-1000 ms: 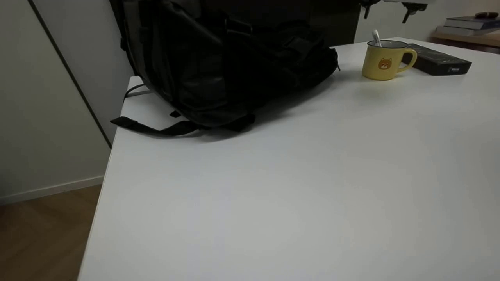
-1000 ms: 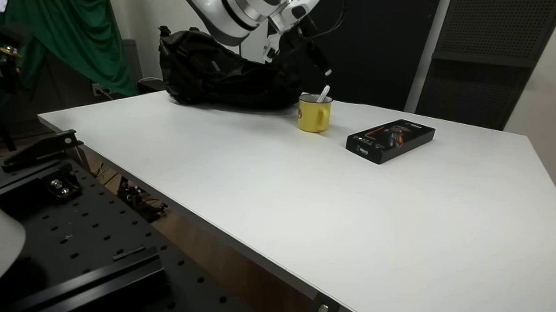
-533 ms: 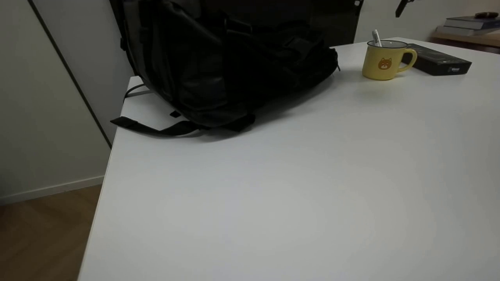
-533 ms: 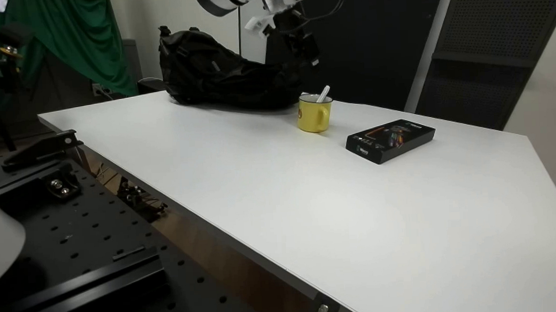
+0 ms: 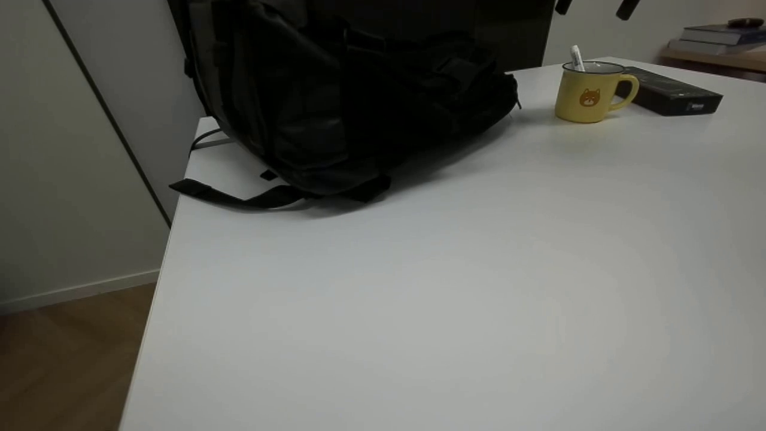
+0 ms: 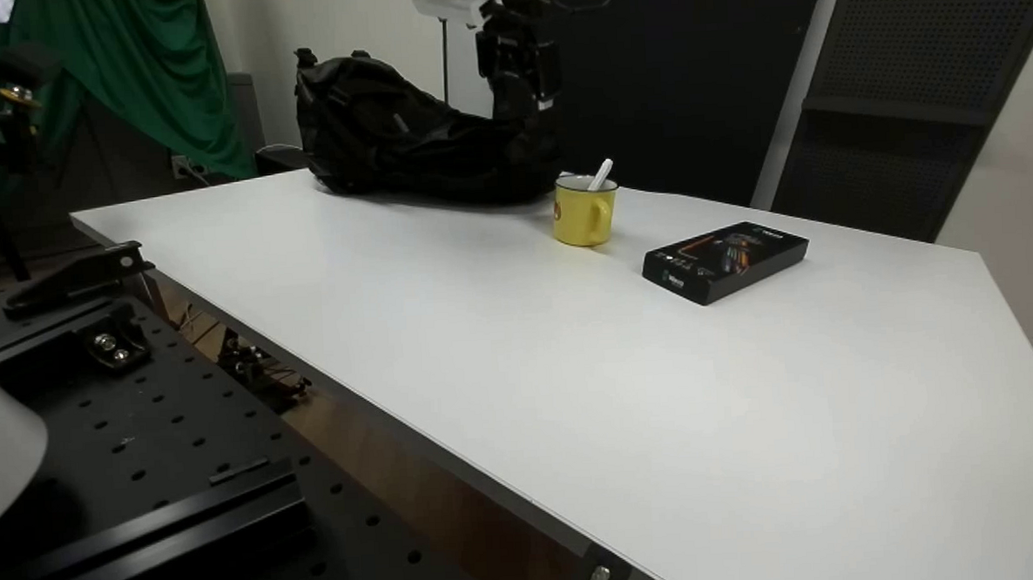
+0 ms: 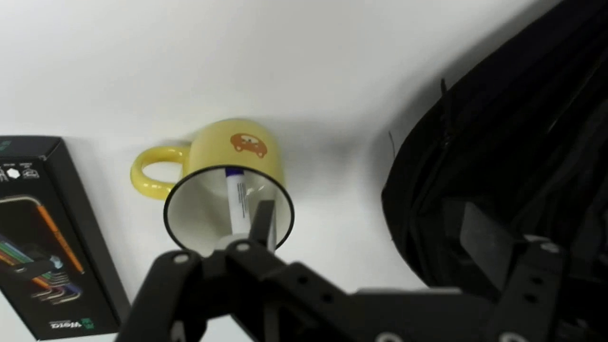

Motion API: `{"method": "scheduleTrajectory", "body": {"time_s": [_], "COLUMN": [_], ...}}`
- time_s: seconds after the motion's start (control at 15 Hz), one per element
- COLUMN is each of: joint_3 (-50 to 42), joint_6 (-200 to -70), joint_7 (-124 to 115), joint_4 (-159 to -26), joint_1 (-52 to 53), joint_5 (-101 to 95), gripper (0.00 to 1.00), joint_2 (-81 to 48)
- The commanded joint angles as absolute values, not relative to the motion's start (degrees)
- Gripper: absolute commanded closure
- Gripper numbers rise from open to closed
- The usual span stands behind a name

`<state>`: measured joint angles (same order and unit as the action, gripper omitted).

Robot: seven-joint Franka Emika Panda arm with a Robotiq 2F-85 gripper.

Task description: Put the marker in the yellow cup

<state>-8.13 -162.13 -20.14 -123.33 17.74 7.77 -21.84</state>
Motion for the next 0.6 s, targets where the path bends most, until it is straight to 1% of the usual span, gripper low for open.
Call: {"method": "scheduleTrajectory", "body": {"time_s": [0.0,0.13,0.33,0.4,0.53], "joint_3": [1.31,0.79,-1.67,-0.04,-0.6], "joint_6": [-150.44,-140.73,-128.53,-134.02,-130.66], "joint_7": [-9.01,-9.04,-15.12,-11.69,-12.78], "joint_4": [-124.31,-122.92,-120.77,-122.4,-122.02], "joint_1": [7.41,6.34,7.1,5.97,5.97], "joint_5": [11.83,9.33,2.27,4.98,3.23], "gripper": [0.0,0.0,0.0,0.0,0.0], "joint_2": [-17.87,-17.75,-18.54,-18.54,-18.55]}}
